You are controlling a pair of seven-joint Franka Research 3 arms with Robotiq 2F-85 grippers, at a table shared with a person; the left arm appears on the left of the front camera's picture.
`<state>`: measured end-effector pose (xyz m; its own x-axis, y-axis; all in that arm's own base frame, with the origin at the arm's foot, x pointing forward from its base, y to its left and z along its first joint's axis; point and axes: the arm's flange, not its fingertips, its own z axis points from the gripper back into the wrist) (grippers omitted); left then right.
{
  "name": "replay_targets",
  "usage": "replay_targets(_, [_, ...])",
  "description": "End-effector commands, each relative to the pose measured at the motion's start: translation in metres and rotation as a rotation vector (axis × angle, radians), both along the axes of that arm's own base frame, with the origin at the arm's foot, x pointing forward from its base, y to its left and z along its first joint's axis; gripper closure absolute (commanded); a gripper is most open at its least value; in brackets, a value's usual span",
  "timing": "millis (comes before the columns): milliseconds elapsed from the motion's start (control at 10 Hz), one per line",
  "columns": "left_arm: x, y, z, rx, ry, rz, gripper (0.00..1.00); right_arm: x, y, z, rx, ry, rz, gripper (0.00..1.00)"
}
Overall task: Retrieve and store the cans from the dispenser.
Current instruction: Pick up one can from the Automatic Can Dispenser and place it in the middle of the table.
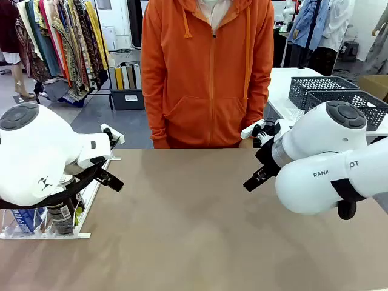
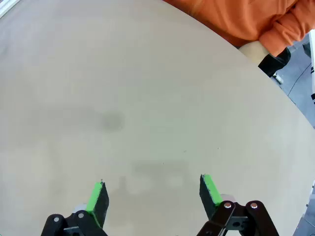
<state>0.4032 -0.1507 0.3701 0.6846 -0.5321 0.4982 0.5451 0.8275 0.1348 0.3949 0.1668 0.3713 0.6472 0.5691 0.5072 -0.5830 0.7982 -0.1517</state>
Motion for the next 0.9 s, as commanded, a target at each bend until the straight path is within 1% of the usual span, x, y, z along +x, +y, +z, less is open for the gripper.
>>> replay_targets(0, [-0.0001,0.0,0.0004,0.0,-0.001,0.0,0.0,0.0,0.0,0.0,0.0,0.0,0.0,0.0])
replay_targets(800, [-0.0001,0.0,0.0004,0.0,-0.001,0.0,0.0,0.0,0.0,0.0,0.0,0.0,0.0,0.0])
